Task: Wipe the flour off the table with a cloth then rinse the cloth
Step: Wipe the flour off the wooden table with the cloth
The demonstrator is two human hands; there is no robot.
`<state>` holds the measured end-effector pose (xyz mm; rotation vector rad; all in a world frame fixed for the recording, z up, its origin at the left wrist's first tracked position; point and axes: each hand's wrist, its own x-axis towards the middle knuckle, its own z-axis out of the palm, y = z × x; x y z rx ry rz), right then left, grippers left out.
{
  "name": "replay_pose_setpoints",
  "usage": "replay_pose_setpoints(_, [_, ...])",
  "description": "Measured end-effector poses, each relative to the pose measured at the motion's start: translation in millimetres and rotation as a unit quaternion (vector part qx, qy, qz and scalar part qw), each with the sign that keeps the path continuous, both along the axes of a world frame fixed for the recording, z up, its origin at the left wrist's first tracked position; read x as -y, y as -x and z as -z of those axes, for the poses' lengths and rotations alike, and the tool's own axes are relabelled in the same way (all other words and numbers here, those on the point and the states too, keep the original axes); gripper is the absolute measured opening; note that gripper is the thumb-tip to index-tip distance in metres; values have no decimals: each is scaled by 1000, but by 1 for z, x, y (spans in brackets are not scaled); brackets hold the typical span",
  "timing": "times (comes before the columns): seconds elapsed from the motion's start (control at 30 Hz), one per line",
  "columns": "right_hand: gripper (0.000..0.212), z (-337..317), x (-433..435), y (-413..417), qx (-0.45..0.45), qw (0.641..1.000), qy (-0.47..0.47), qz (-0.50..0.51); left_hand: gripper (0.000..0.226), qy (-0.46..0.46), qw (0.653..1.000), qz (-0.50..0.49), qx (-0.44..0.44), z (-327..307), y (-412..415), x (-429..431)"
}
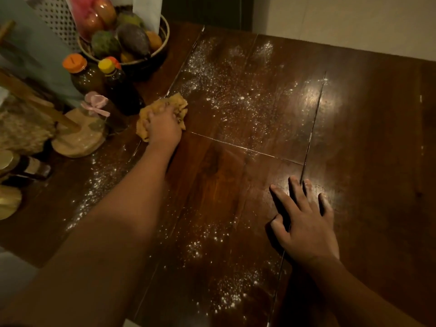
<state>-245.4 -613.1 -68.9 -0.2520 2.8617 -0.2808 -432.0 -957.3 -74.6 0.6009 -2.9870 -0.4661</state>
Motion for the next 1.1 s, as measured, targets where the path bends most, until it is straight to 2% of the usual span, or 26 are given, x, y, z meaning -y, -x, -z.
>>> replay_pose_setpoints(0.07, [64, 0, 0, 0, 3, 1000, -4, 0, 40, -13, 1000, 22, -15, -3, 3, -17])
replay_pose_setpoints(0.2, [63, -1, 0, 0, 4, 1000, 2, 1, 39, -15, 974, 222, -42, -11, -42, -47])
replay_pose_setpoints(0.23, [63, -2, 1, 0, 4, 1000, 3, 1, 39, -13, 969, 245, -35, -11, -54, -44])
replay_pose_setpoints(0.3, [64, -2, 1, 0, 2, 1000, 0, 2, 36, -9, 975, 219, -28, -13, -60, -24])
replay_pose_setpoints(0.43, [64, -1, 0, 0, 3, 1000, -4, 1, 38, 10, 997, 82, -1, -17, -30, 13])
replay_pose_setpoints(0.53, [64, 1, 0, 1, 1, 1000, -6, 2, 40, 24, 1000, -1, 20, -19, -20, 8])
replay_pose_setpoints(0.67, [63, 1, -1, 1, 1, 1000, -1, 4, 40, 40, 995, -94, -15, -10, -52, -1])
replay_pose_setpoints(0.8, [62, 2, 0, 2, 7, 1000, 4, 3, 38, 43, 992, -117, -21, -7, -79, 1])
replay_pose_setpoints(0.93, [62, 2, -1, 2, 3, 1000, 5, 5, 38, 59, 993, -106, -5, -9, -52, 0])
replay_pose_setpoints(1.03, [63, 1, -1, 2, 5, 1000, 10, 4, 35, 61, 989, -136, 22, -12, -30, -14])
replay_pose_setpoints(1.1, [63, 1, 0, 2, 3, 1000, 8, 4, 40, 55, 992, -111, 16, -14, -28, -34])
